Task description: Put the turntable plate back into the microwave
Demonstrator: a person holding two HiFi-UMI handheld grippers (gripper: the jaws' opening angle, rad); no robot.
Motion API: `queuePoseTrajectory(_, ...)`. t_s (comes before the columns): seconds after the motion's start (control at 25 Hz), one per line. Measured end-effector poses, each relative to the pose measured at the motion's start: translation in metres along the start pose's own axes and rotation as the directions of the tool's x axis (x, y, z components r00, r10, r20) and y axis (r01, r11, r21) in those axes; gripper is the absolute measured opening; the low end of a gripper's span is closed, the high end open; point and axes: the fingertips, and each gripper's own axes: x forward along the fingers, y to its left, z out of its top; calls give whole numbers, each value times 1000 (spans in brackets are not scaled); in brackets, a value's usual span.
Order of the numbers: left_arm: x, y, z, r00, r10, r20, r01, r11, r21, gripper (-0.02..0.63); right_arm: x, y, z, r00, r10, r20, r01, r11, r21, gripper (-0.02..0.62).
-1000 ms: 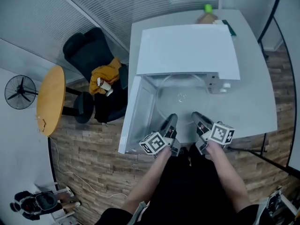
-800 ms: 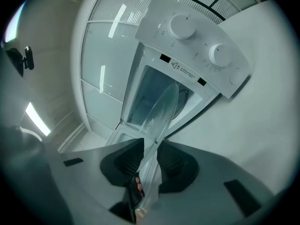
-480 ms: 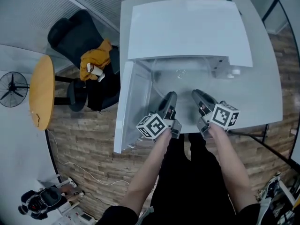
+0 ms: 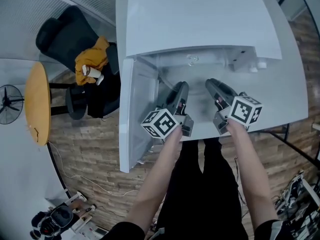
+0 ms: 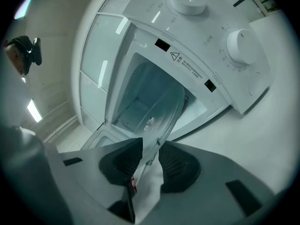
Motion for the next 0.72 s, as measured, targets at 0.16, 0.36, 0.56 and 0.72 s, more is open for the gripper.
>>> queuePoseTrajectory(0.16,14,8,10,1000,-3,-3,3,1000,11,91,14,-4,10,1000,-12,11,12,1000,-19,118)
queuePoseTrajectory(0.36,31,16,19,1000,8,-6,-8,1000,21,95,29,-11,22,1000,-24,8,24,999,-36,123)
queuePoseTrajectory(0.56,48,24,32,1000,16,-14,-16,1000,27,97,45,-17,36,999,-41,16,41,998,-42,121)
queuePoseTrajectory(0.72,60,32,44,999,31,-21,-30,999,30,98,60,-18,47,998,-55,28,56,998,-38,120)
